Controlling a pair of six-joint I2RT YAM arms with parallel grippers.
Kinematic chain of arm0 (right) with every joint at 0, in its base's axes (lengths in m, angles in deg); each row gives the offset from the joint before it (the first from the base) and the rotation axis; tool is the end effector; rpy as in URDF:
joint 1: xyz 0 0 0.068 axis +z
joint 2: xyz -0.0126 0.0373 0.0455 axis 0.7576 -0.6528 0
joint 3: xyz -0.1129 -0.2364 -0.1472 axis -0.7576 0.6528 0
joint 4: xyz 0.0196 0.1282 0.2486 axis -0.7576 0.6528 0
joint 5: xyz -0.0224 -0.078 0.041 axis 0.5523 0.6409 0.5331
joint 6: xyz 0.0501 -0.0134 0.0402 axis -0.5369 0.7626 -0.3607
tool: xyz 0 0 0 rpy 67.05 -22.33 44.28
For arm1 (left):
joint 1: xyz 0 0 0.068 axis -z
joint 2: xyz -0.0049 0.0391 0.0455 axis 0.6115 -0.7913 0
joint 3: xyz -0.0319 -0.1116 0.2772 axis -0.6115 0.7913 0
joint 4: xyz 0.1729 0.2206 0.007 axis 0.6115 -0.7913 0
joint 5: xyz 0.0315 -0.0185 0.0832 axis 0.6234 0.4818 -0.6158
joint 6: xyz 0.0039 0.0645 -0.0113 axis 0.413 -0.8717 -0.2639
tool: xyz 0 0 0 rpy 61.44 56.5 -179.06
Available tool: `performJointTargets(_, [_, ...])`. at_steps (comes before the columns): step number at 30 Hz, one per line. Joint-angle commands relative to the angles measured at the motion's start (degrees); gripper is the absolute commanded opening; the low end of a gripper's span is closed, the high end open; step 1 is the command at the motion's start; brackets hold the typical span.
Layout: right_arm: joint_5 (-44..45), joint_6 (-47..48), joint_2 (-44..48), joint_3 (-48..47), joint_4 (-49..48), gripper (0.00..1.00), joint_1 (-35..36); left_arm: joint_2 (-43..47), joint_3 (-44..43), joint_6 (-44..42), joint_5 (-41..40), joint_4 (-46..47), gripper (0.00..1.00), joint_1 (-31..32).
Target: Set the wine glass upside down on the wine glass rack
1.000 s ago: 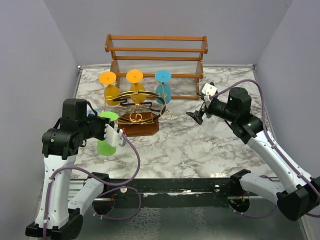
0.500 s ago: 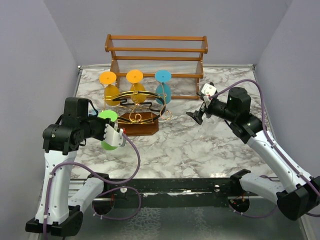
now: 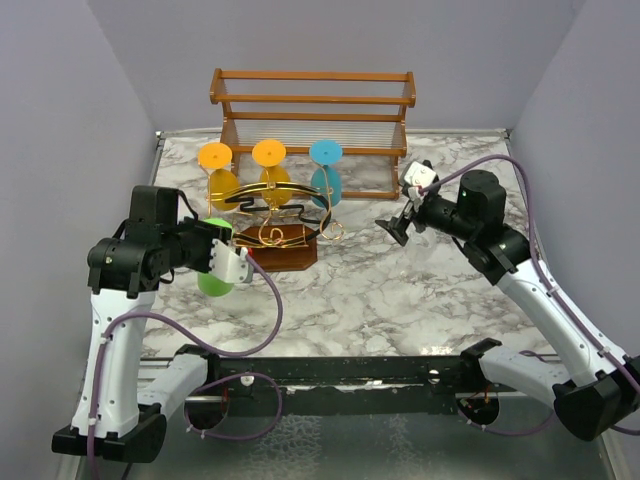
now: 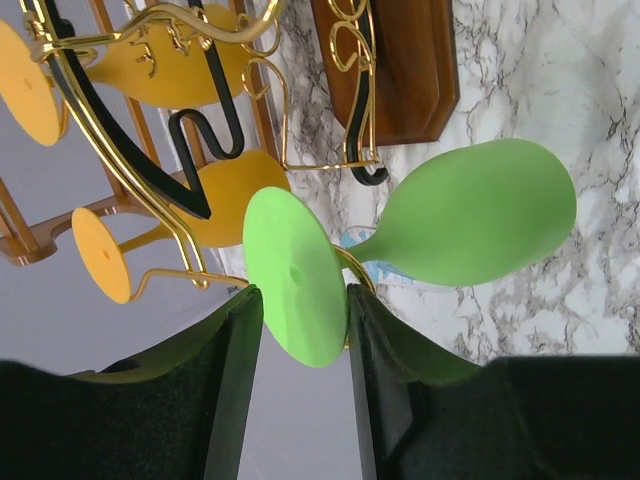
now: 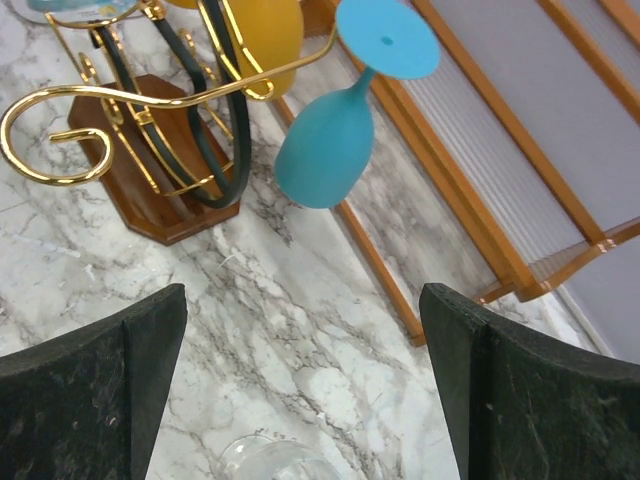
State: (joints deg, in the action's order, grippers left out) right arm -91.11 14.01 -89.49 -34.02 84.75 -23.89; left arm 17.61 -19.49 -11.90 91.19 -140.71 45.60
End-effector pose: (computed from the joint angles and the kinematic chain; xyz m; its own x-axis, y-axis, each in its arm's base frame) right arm 0.2180 0.1286 0.3782 0.0679 -0.3843 -0.9207 -0.8118 0.5152 -0.2749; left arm 0.1317 -0.0367 0.4231 0.3787 0.8907 -0.2516 0.7613 -0.1452 0.6319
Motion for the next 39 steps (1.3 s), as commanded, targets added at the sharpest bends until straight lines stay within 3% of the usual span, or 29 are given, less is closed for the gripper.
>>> performJointTargets(1, [5.5,1.9,1.0,-4.1,3.1,1.00,-0.5,-1.1,-2.9,4.2,5.2,-3.8,0.48,0.0])
performJointTargets(4, [6.7,2.6,1.7,-4.9,4.3,0.99,-0.5,-1.7,-4.6,6.5,5.6,-3.9,0.56,0.0])
performJointTargets(15, [10.2,4.8,2.4,-5.4,6.7,1.00,-0.5,-2.9,-6.0,12.1,5.1,-3.9,0.64,0.0])
performJointTargets(18, [12.0,5.2,2.3,-5.8,7.7,1.00,-0.5,-3.0,-6.3,14.0,5.6,-3.9,0.73,0.1])
performJointTargets(28, [19.7,8.4,3.0,-6.4,12.4,1.00,-1.8,-4.7,-12.6,26.8,17.5,-3.5,0.86,0.0])
performJointTargets(32, [20.6,8.8,2.1,-7.4,17.5,1.00,-2.7,-5.8,-13.0,35.2,19.7,2.5,0.89,0.0])
performJointTargets(39, [25.3,8.5,-0.8,-6.1,24.7,0.91,-4.8,-9.9,-12.5,57.7,17.3,22.2,0.99,0.0])
